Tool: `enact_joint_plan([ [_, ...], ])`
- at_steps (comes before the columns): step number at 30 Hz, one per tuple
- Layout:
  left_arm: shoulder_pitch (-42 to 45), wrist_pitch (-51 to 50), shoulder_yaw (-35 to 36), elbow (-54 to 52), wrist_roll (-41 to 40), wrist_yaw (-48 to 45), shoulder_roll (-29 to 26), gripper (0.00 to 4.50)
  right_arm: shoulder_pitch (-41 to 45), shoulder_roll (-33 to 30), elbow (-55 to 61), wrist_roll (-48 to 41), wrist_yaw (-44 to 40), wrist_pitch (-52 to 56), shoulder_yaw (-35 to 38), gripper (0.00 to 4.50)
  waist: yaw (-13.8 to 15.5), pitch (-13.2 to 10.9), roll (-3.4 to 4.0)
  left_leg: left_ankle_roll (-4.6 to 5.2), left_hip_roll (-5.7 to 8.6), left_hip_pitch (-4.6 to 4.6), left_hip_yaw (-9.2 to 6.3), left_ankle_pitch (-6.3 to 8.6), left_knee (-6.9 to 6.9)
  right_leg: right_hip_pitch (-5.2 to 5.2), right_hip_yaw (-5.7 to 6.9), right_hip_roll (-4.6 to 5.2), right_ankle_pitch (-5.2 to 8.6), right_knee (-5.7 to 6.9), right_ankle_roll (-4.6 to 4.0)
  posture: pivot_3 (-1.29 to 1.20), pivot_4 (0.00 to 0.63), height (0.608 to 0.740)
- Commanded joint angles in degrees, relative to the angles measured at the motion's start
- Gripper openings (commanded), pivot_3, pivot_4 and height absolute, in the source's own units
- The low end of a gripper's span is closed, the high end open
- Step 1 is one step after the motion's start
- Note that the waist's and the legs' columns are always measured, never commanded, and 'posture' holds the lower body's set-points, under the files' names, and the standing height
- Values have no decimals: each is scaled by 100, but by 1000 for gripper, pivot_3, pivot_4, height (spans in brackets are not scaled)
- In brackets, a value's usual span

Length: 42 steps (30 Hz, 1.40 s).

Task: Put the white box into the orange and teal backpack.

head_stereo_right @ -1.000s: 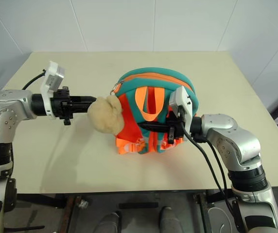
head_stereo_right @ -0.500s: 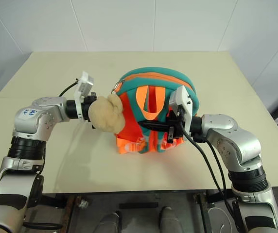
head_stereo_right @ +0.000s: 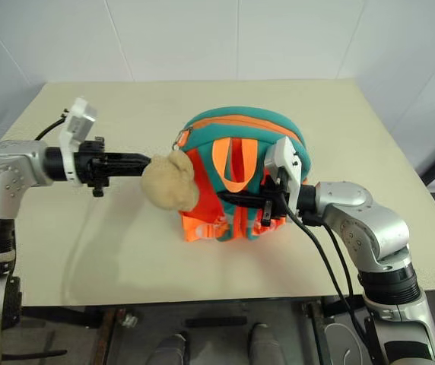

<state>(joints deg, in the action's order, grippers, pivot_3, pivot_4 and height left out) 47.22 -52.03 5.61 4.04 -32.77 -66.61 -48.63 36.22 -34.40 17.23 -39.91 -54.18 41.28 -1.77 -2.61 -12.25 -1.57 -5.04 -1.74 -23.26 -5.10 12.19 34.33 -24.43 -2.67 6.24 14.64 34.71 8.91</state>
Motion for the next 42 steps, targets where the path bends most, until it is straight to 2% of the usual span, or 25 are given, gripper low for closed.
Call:
enact_joint_plan([
  [1,-172,-387,771,-615,-601,127,-259,1867,44,-30,121,-90,-62,-77,148,0,2,-1,-1,0,0,0,0,0,0,0,0,0,0,0,0,0,150,740],
  [6,-725,-869,1148,-1484,-1175,327,-411,3476,18,73,104,-120,-93,-227,199,0,-1,0,-1,0,0,1,0,0,-3,1,-1,1,0,-6,0,0,150,740],
  [9,-837,-1189,1440,-1963,-1737,658,-235,4412,-33,144,175,-208,-69,-272,259,0,3,-1,-1,0,0,1,0,0,-2,1,-1,0,0,-5,0,0,150,740],
  [14,-932,-1502,1394,-2307,-2225,1222,-14,4482,-75,132,186,-181,-78,-301,225,0,30,0,-1,0,0,2,0,0,2,1,-1,0,-1,-3,0,0,150,740],
  [22,-768,-1223,543,-2155,-1836,1637,148,4482,-16,157,107,-97,-68,-333,151,0,56,0,-1,0,0,2,1,0,6,1,-2,0,-1,-6,-1,0,150,740],
  [25,-663,-1042,268,-2002,-1678,1631,256,3912,-36,185,117,-91,-57,-369,160,0,83,0,-1,0,0,1,2,0,6,1,-2,0,-1,-8,-2,0,150,740],
  [32,-339,-1097,476,-1765,-1843,1548,150,1752,-264,208,319,-171,-13,-517,304,0,94,0,-1,0,0,-2,3,0,4,2,-2,-1,-1,-19,-1,0,150,740],
  [35,-154,-1108,575,-1518,-1807,1592,49,1044,-387,366,431,-258,46,-747,445,0,96,0,-1,0,0,-2,4,0,4,2,-2,0,-2,-22,0,0,150,740],
  [38,108,-1127,735,-1193,-1855,1662,21,589,-586,409,656,-403,-58,-825,472,0,94,0,-1,0,0,-2,3,0,3,2,-1,0,-2,-21,0,0,150,740],
  [42,153,-1011,506,-772,-1384,1738,-190,470,-715,436,800,-497,-14,-882,473,0,89,0,-1,0,0,-2,4,0,2,3,-2,0,-2,-23,1,0,150,740],
])
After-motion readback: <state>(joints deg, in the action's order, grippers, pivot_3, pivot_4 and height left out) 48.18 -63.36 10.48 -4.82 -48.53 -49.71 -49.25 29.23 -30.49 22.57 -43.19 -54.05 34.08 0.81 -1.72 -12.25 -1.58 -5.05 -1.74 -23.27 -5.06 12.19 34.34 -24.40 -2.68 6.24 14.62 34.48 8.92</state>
